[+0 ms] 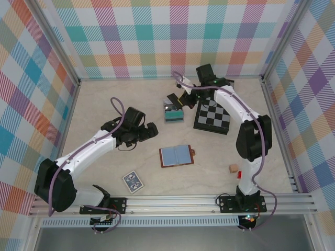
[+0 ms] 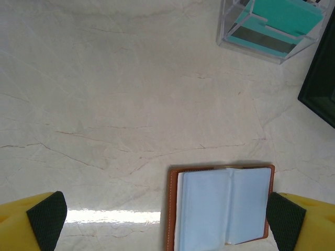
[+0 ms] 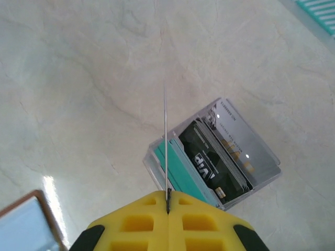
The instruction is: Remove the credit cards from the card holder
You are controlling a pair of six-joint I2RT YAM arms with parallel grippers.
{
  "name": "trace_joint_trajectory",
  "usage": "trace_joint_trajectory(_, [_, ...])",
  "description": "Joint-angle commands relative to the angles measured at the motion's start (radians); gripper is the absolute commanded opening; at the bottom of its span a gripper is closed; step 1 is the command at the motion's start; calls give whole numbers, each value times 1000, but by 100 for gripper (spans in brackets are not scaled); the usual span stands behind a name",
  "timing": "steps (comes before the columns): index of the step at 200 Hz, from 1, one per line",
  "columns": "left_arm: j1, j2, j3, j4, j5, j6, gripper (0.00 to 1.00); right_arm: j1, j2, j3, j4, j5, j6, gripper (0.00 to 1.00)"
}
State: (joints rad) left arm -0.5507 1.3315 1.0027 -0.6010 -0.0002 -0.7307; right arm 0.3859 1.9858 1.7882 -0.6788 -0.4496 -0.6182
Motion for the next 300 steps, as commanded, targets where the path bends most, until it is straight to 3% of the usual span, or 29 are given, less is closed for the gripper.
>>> trace_joint_trajectory(1, [11,-10,-21,-19,14,19,100,-2,53,19,-30,19,-133,0])
trace_joint_trajectory(34, [12,0,-22,-17,23,17,100,-2,112,46,10,65,-129,0])
trace_joint_trajectory(136, [15,14,-35,-11,37,13,100,-2,173,133,13,51,-112,0])
trace_joint_trajectory(241, [20,6,-53,-14,43,14,100,-2,229,175,-43,121,-323,0])
trace_joint_trajectory(300, [21,9,-59,2,65,12,100,1,231,165,-99,101,-405,0])
